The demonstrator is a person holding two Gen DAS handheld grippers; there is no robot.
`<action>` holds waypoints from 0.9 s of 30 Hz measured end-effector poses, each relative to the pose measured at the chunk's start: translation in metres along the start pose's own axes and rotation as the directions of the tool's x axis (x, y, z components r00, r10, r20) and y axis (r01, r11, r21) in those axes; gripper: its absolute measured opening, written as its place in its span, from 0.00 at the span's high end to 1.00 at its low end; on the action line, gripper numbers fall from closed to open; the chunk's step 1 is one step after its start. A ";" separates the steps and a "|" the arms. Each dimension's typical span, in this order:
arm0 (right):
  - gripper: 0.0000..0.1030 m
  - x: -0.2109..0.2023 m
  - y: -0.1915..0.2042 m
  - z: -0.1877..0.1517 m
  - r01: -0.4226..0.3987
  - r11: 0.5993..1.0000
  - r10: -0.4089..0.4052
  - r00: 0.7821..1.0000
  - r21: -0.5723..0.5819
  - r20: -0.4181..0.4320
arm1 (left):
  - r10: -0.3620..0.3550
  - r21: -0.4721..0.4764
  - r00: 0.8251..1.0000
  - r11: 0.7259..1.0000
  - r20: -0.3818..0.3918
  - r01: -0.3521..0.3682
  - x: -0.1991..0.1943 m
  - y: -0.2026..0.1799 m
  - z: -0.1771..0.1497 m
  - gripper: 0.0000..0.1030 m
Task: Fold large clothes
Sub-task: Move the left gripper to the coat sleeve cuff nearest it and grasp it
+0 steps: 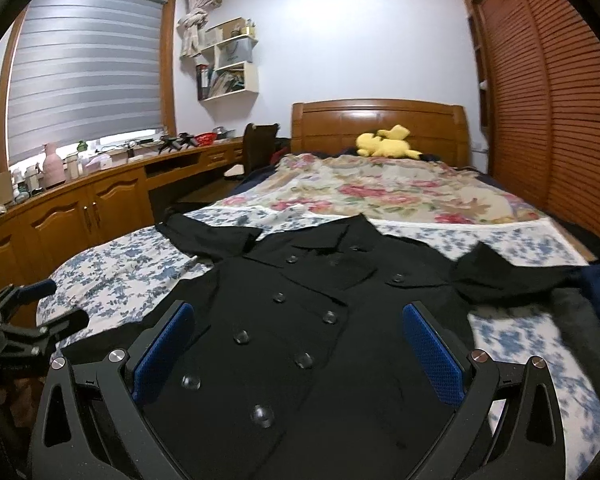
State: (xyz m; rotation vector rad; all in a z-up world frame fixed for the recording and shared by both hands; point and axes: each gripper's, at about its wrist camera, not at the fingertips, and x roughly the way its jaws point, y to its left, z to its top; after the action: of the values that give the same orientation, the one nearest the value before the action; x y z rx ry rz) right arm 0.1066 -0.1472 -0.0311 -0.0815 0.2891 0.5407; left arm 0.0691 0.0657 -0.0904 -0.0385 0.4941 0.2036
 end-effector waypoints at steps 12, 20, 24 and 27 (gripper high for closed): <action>0.00 0.125 -0.013 -0.009 -0.164 0.982 0.144 0.971 -0.094 -0.189 | -0.071 -0.076 0.989 0.995 -0.131 0.061 0.074 0.044 0.000 0.00; 0.00 0.124 -0.051 -0.012 -0.216 0.976 0.203 0.945 -0.025 -0.258 | -0.097 -0.097 0.977 0.992 -0.188 0.080 0.121 0.078 0.032 0.00; 0.00 0.120 -0.066 -0.010 -0.216 0.976 0.206 0.940 -0.008 -0.271 | -0.077 -0.064 0.976 0.996 -0.202 0.066 0.151 0.089 0.054 0.00; 0.00 0.123 -0.059 -0.011 -0.211 0.977 0.201 0.941 -0.010 -0.272 | -0.076 -0.054 0.975 0.996 -0.210 0.066 0.180 0.097 0.071 0.00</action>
State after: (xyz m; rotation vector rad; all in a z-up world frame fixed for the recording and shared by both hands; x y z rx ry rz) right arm 0.2351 -0.1384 -0.0777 -0.1648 0.5583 0.7455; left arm 0.2374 0.1995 -0.1126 -0.1238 0.6996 0.1415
